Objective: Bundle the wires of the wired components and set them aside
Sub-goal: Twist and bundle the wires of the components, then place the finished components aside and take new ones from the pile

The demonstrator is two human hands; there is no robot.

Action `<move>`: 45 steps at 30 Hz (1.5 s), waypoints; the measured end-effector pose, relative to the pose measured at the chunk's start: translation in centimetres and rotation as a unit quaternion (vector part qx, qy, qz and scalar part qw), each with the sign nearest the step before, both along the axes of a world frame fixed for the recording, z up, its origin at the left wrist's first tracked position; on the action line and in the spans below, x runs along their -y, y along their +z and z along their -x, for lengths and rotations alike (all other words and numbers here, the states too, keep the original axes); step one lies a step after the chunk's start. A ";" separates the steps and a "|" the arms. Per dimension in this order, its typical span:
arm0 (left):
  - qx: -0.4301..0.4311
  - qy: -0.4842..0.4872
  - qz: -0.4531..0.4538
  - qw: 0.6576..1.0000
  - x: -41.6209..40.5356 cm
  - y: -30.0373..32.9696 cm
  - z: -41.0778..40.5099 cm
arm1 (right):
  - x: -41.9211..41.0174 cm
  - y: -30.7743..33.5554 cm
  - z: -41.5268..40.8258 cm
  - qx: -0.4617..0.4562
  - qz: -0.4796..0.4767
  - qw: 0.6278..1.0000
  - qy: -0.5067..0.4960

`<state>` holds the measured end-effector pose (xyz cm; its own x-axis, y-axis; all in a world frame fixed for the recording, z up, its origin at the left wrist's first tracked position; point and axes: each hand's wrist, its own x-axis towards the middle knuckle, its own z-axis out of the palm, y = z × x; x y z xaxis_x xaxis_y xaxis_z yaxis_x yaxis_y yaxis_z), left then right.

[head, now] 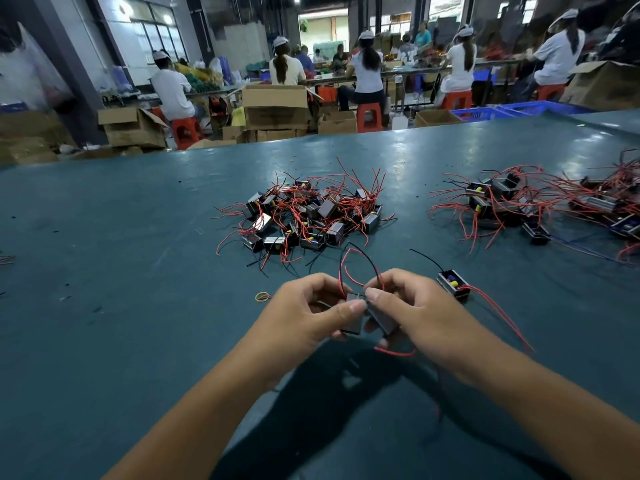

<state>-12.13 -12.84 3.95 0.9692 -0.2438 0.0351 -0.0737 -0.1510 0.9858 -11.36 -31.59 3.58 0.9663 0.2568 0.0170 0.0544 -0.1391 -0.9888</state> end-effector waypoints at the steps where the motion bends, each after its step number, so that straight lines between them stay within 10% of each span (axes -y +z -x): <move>1: 0.002 0.007 0.005 1.000 0.4 -0.2 0.1 | -0.3 -0.1 0.1 -0.037 -0.039 0.999 0.007; 9: 0.034 0.022 0.015 0.999 0.3 -1.1 -0.5 | 0.1 -0.1 -0.2 -0.072 -0.133 0.986 0.068; 16: 0.270 0.044 -0.229 0.934 0.4 -1.9 -0.7 | 1.2 0.5 -0.7 0.036 -0.022 0.999 0.028; 21: 0.091 0.096 0.096 0.987 0.3 -1.3 -0.5 | 3.5 2.5 -1.2 0.080 0.019 0.996 -0.029; 31: -0.121 0.066 0.427 0.894 -2.9 -3.7 3.8 | 16.3 7.5 -5.8 0.140 0.434 0.871 -0.181; 45: -0.065 0.078 0.382 0.919 -3.2 -3.2 5.2 | 25.8 9.7 -13.0 0.048 0.555 0.736 -0.384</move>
<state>-17.34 -9.61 0.77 0.9983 -0.0549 0.0191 0.0170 0.5894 0.8077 1.68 -57.38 13.29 0.8414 -0.4582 0.2866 -0.4002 -0.8846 -0.2394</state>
